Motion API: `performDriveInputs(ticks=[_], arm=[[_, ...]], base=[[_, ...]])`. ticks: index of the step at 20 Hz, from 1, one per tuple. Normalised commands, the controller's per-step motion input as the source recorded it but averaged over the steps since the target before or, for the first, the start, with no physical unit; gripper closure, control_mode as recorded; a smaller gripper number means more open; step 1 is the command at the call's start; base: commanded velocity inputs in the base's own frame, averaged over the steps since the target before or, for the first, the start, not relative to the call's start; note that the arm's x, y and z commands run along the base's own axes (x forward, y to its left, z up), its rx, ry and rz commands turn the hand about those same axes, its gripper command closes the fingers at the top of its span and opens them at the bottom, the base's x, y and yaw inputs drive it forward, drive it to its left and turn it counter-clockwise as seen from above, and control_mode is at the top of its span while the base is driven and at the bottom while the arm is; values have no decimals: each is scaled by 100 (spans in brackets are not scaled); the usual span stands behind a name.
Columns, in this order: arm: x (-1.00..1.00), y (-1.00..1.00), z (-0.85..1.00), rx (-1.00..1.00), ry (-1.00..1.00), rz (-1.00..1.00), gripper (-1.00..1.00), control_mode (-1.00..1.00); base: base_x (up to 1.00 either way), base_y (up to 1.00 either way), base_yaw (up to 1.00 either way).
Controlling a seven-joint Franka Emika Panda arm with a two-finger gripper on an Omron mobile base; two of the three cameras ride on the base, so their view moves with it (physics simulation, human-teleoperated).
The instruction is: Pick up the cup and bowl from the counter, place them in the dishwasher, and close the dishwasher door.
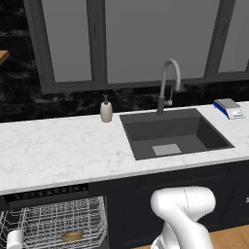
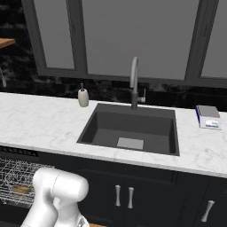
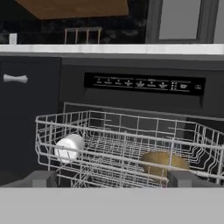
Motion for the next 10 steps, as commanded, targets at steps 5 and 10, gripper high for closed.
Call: performDriveInputs(ticks=[5,10], arm=[[0,0,-70,0,-3,-3,-100,-100],[0,0,-87,0,-10,-5,-100,-100]], base=[[0,0,0],[0,0,0]])
